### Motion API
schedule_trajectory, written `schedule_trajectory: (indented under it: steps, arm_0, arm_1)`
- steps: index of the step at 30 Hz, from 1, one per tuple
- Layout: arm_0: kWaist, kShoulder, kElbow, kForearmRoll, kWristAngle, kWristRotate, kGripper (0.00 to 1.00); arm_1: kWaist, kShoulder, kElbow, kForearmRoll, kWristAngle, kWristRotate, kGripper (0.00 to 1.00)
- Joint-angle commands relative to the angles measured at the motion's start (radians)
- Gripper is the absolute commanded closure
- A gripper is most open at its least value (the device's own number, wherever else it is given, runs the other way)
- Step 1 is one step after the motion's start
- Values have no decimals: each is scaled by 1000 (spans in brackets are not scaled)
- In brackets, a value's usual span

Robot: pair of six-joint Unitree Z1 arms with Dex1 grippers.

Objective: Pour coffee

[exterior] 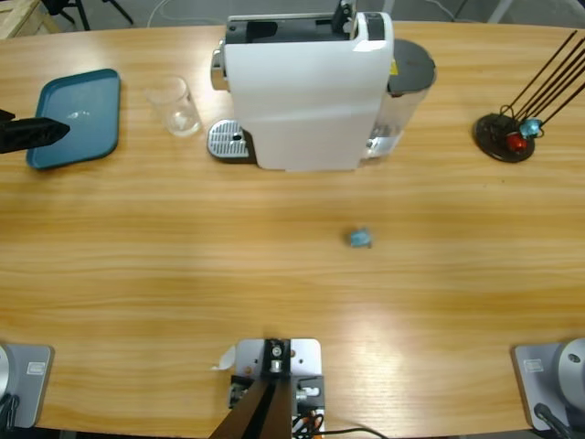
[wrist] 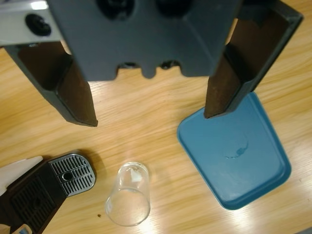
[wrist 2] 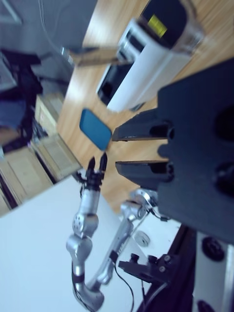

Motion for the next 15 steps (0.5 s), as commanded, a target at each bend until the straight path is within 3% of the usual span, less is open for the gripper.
schedule_trajectory:
  steps: [1, 6, 7, 9, 12, 13, 14, 15]
  arm_0:
    - [-7, 33, 31, -9, -18, -2, 59]
    - [-7, 44, 26, -9, -19, -2, 59]
    - [-7, 44, 26, -9, -21, -2, 59]
    - [-7, 45, 26, -9, -21, -2, 59]
    - [-7, 45, 26, -9, -21, -2, 59]
    - [-7, 44, 26, -9, -21, -2, 59]
    - [-7, 45, 26, -9, -21, -2, 59]
    - [-7, 46, 26, -9, -21, -2, 59]
  arm_1:
    - [19, 139, 12, 72, -1, -73, 899]
    - [86, 132, 20, 284, -138, -218, 856]
    - [104, 133, 19, 316, -166, -243, 742]
    - [144, 137, 16, 369, -222, -291, 651]
    - [186, 148, 17, 407, -280, -330, 615]
    - [191, 152, 23, 410, -288, -333, 521]
    - [192, 154, 27, 409, -292, -333, 493]
    - [192, 155, 28, 409, -298, -333, 380]
